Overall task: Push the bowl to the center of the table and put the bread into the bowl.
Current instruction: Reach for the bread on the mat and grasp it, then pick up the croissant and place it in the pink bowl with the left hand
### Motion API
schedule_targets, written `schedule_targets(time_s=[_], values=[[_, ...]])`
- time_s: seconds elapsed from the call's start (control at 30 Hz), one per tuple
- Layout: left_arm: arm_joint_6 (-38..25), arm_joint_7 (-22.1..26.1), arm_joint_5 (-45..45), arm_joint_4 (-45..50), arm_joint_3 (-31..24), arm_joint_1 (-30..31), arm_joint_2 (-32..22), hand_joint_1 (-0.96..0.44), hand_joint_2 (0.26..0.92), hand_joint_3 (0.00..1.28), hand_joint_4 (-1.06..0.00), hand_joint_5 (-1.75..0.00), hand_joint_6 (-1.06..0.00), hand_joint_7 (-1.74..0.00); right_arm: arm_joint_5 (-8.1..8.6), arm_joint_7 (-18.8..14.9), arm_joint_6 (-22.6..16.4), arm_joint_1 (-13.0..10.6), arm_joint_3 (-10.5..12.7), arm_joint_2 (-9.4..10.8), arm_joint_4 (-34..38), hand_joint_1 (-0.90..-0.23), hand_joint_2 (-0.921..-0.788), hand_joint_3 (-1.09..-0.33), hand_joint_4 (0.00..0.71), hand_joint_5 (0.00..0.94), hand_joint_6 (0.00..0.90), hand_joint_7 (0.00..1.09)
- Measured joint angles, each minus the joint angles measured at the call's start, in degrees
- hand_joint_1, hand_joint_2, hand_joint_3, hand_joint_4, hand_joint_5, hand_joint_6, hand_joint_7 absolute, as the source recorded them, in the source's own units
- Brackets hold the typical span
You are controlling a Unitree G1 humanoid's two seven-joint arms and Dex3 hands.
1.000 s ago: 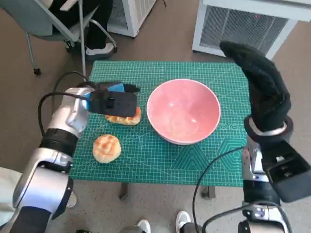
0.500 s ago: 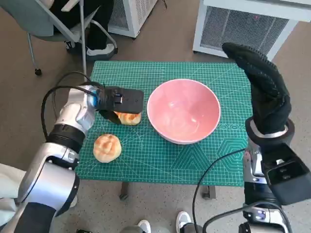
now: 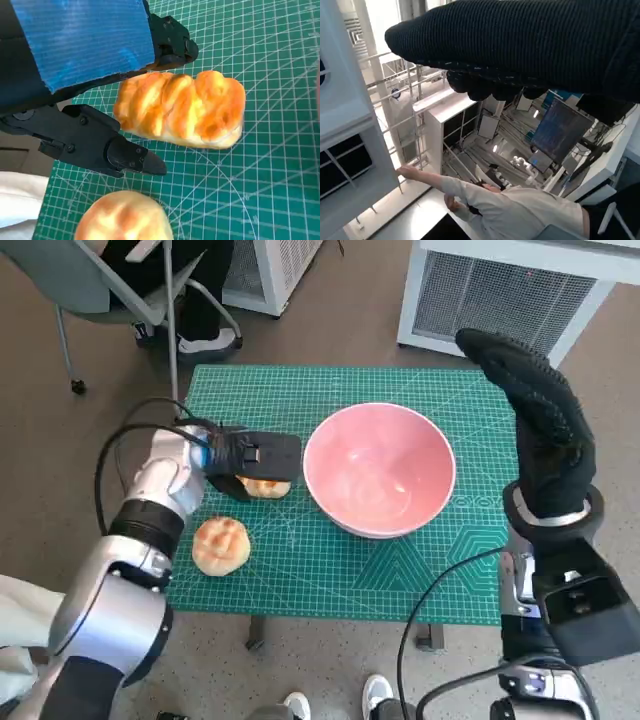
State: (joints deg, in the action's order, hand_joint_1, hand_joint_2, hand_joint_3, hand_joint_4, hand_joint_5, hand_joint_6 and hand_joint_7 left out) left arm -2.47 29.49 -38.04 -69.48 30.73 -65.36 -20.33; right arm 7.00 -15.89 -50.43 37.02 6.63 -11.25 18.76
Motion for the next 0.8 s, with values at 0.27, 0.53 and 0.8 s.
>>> schedule_targets(time_s=[0.27, 0.53, 0.8], values=[[7.9, -13.9, 0.5, -0.5, -0.8, 3.7, -0.1, -0.02, 0.912, 0.13, -0.59, -1.21, -0.53, -1.13, 0.00, 0.2, -0.2, 0.0, -0.1, 0.0, 0.0, -0.540, -0.921, -0.783, 0.260, 0.006, -0.001, 0.66], [12.8, -18.7, 2.0, -1.6, -2.7, 4.9, -1.8, 0.00, 0.920, 0.12, -0.63, -1.20, -0.55, -1.28, 0.04, 0.2, -0.2, -0.1, -0.1, 0.0, -0.2, -0.543, -0.921, -0.782, 0.259, 0.005, -0.001, 0.65], [15.4, -20.9, 3.9, -1.6, -5.9, 4.8, -4.3, 0.00, 0.920, 0.12, -0.63, -1.19, -0.57, -1.27, 0.37, 0.2, 0.2, -0.6, -0.1, -0.1, -0.9, -0.551, -0.921, -0.780, 0.259, 0.004, -0.001, 0.65]])
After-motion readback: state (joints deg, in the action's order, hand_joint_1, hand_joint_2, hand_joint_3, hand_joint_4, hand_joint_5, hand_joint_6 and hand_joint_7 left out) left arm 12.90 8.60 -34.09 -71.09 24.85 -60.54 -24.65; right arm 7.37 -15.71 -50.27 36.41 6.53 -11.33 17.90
